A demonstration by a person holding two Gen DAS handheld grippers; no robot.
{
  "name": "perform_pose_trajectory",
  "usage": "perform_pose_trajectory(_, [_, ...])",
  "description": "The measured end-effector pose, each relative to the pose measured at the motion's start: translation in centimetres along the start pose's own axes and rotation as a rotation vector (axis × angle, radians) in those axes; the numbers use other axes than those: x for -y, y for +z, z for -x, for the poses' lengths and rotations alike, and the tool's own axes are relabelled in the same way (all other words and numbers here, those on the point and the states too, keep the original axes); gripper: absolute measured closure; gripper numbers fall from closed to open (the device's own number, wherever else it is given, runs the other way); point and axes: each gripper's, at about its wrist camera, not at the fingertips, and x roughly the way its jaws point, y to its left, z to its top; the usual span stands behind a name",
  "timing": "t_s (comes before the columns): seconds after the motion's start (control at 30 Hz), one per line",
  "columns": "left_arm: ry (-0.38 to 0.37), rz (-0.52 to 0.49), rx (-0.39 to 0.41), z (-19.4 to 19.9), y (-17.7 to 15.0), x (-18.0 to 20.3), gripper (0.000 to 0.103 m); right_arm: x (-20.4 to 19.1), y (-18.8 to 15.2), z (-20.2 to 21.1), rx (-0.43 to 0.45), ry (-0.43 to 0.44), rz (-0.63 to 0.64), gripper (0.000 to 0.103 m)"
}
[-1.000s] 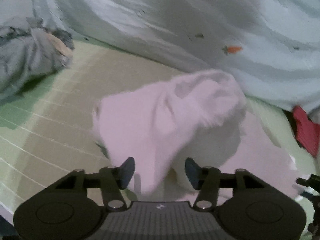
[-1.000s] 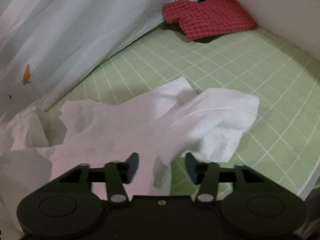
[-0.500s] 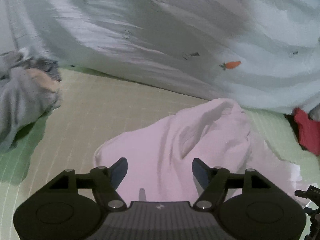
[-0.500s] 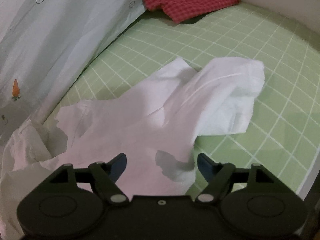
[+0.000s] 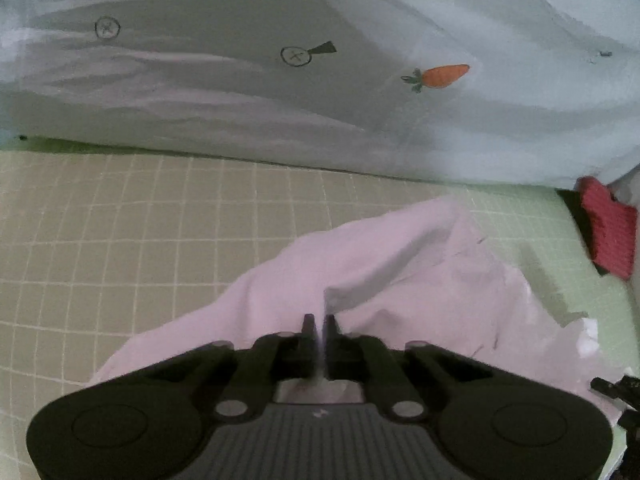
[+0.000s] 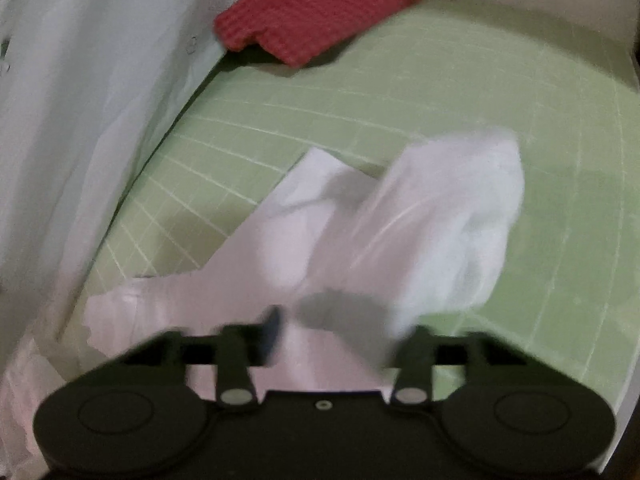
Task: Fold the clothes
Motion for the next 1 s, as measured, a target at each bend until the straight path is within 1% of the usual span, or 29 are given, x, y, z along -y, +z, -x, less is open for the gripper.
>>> perform_pose_trajectory(0.03, [-0.003,0.014,0.025,0.3,0.0,-0.4,0.101,-0.8,0.4,0.2,0.02,0.017,0.062,0.094])
perform_pose_trajectory(0.1, [0.016,0.028,0.1,1.9,0.2,-1.6,0.101,-2.4,1.3,1.1,0.067,0.067,0.157,0.096])
perform_pose_trajectory(0.17, [0.092,0.057,0.182,4.1,1.0,-3.5,0.1,-3.7,2.9,2.0,0.121,0.11,0.198,0.096])
perform_pose_trajectory(0.2, [0.13,0.071,0.222,5.2,1.3,-4.5,0.1,-4.3,3.8,2.5,0.156,0.133,0.21,0.096])
perform_pose_trajectory(0.3, [0.247,0.188,0.334,9.1,1.9,-8.6,0.1,-6.3,6.8,4.7,0.296,0.22,0.21,0.097])
perform_pose_trajectory(0.33, [0.286,0.227,0.371,10.4,2.1,-10.0,0.1,-6.9,8.0,5.5,0.341,0.256,0.199,0.097])
perform_pose_trajectory(0.4, [0.341,0.317,0.442,12.4,1.9,-12.1,0.1,-8.1,10.4,6.8,0.415,0.34,0.17,0.097])
perform_pose_trajectory(0.5, [0.389,0.411,0.496,13.7,0.7,-14.2,0.099,-10.0,12.3,8.0,0.524,0.414,0.204,0.097])
perform_pose_trajectory(0.53, [0.397,0.414,0.471,13.0,0.2,-14.2,0.091,-10.7,12.8,8.3,0.561,0.435,0.219,0.096])
perform_pose_trajectory(0.57, [0.404,0.417,0.446,12.3,-0.3,-14.2,0.084,-11.4,13.2,8.0,0.567,0.429,0.236,0.094])
perform_pose_trajectory(0.6, [0.411,0.42,0.421,11.6,-0.8,-14.2,0.082,-12.1,13.4,6.8,0.532,0.387,0.255,0.083])
perform_pose_trajectory(0.63, [0.405,0.418,0.392,11.0,-1.3,-14.0,0.076,-12.9,13.5,5.5,0.497,0.345,0.274,0.06])
perform_pose_trajectory(0.67, [0.398,0.416,0.362,10.4,-1.9,-13.8,0.066,-13.5,13.4,4.0,0.437,0.289,0.292,0.051])
perform_pose_trajectory(0.7, [0.391,0.413,0.332,9.7,-2.4,-13.6,0.059,-13.8,12.9,2.2,0.35,0.224,0.308,0.047])
perform_pose_trajectory(0.73, [0.378,0.429,0.309,9.6,-3.5,-13.6,0.048,-13.7,11.9,0.9,0.28,0.185,0.318,0.048])
perform_pose_trajectory(0.77, [0.371,0.44,0.303,9.5,-4.1,-13.5,0.043,-13.2,10.6,0.0,0.23,0.174,0.32,0.046])
perform_pose_trajectory(0.83, [0.367,0.444,0.286,9.7,-5.7,-13.3,0.038,-11.8,7.5,-1.2,0.158,0.18,0.306,0.033])
perform_pose_trajectory(0.9, [0.374,0.432,0.258,9.7,-7.1,-13.4,0.035,-10.5,4.3,-2.1,0.079,0.149,0.312,0.031])
perform_pose_trajectory(1.0, [0.389,0.431,0.203,9.5,-8.8,-13.5,0.034,-9.1,0.5,-3.1,-0.006,0.097,0.336,0.029])
